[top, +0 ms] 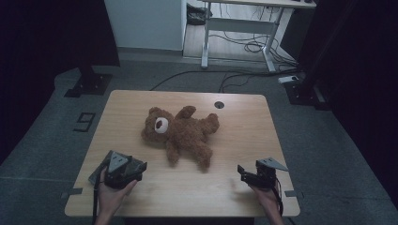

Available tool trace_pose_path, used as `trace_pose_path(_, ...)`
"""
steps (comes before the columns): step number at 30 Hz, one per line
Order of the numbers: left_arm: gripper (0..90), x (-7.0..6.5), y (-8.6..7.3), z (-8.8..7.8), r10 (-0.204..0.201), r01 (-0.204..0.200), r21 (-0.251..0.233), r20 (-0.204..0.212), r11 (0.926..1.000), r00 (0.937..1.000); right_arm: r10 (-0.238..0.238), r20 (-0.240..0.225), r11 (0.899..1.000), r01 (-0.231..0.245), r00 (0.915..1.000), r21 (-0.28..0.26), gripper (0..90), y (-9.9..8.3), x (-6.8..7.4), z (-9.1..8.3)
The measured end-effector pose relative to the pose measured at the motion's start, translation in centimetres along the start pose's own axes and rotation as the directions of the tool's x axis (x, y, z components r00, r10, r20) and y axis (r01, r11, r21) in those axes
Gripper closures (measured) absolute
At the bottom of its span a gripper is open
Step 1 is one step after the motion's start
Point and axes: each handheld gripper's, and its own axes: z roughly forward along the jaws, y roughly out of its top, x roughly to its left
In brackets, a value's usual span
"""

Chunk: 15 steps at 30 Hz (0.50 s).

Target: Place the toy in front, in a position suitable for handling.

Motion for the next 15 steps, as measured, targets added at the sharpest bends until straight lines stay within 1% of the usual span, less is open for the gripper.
trace_pose_path(1, 31.2, -0.3, 0.3, 0.3, 0.011, -0.011, 0.002, 0.004, 0.9999, 0.9999, 0.000, 0.000, 1.000, 0.000, 1.0000, 0.000, 14.0, 0.0, 0.0, 0.0)
trace_pose_path(2, 30.7, -0.7, 0.4, 0.7, 0.030, -0.030, 0.009, 0.010, 0.9995, 0.9995, -0.011, -0.012, 1.000, 0.011, 0.9999, -0.003, 14.0, 0.2, 0.4, 0.2)
trace_pose_path(3, 30.1, -1.0, 0.5, 0.9, 0.041, -0.041, 0.016, 0.016, 0.9990, 0.9990, -0.025, -0.027, 1.000, 0.025, 0.9993, -0.006, 14.0, 0.5, 1.0, 0.4)
trace_pose_path(4, 29.3, -1.3, 0.6, 1.1, 0.050, -0.051, 0.024, 0.020, 0.9984, 0.9985, -0.042, -0.047, 0.999, 0.041, 0.9980, -0.013, 14.0, 1.1, 2.2, 0.9)
trace_pose_path(5, 29.3, -1.6, 0.7, 1.2, 0.056, -0.057, 0.029, 0.023, 0.9979, 0.9981, -0.042, -0.047, 0.999, 0.041, 0.9980, -0.013, 14.0, 1.1, 2.2, 0.9)
trace_pose_path(6, 28.9, -1.9, 0.9, 1.3, 0.065, -0.066, 0.037, 0.029, 0.9971, 0.9974, -0.051, -0.055, 0.999, 0.050, 0.9972, -0.014, 14.0, 1.3, 2.7, 1.1)
trace_pose_path(7, 28.1, -2.2, 1.1, 1.3, 0.069, -0.070, 0.042, 0.036, 0.9967, 0.9970, -0.064, -0.067, 0.998, 0.063, 0.9957, -0.019, 14.0, 1.7, 3.5, 1.4)
trace_pose_path(8, 27.5, -2.4, 1.4, 1.4, 0.070, -0.072, 0.047, 0.046, 0.9963, 0.9965, -0.069, -0.077, 0.997, 0.067, 0.9946, -0.025, 14.2, 1.9, 3.9, 1.5)
trace_pose_path(9, 25.9, -2.7, 1.7, 1.6, 0.072, -0.075, 0.051, 0.054, 0.9959, 0.9959, -0.081, -0.102, 0.996, 0.079, 0.9914, -0.030, 14.5, 2.5, 5.1, 2.0)
trace_pose_path(10, 25.6, -3.0, 2.0, 1.8, 0.074, -0.077, 0.053, 0.061, 0.9957, 0.9954, -0.083, -0.114, 0.996, 0.079, 0.9900, -0.033, 15.0, 2.7, 5.5, 2.2)
trace_pose_path(11, 25.6, -3.3, 2.3, 2.2, 0.075, -0.079, 0.052, 0.064, 0.9955, 0.9951, -0.083, -0.114, 0.996, 0.079, 0.9900, -0.033, 15.0, 2.7, 5.5, 2.2)
trace_pose_path(12, 25.1, -3.6, 2.7, 2.7, 0.076, -0.080, 0.055, 0.067, 0.9953, 0.9948, -0.084, -0.125, 0.996, 0.081, 0.9885, -0.031, 15.2, 2.9, 5.9, 2.4)
trace_pose_path(14, 22.6, -4.2, 3.2, 4.0, 0.078, -0.083, 0.070, 0.072, 0.9941, 0.9944, -0.088, -0.155, 0.996, 0.085, 0.9839, -0.027, 16.0, 3.3, 6.9, 3.2)
trace_pose_path(15, 22.6, -4.5, 3.5, 4.6, 0.078, -0.083, 0.078, 0.066, 0.9935, 0.9948, -0.088, -0.155, 0.996, 0.085, 0.9839, -0.027, 16.0, 3.3, 6.9, 3.2)
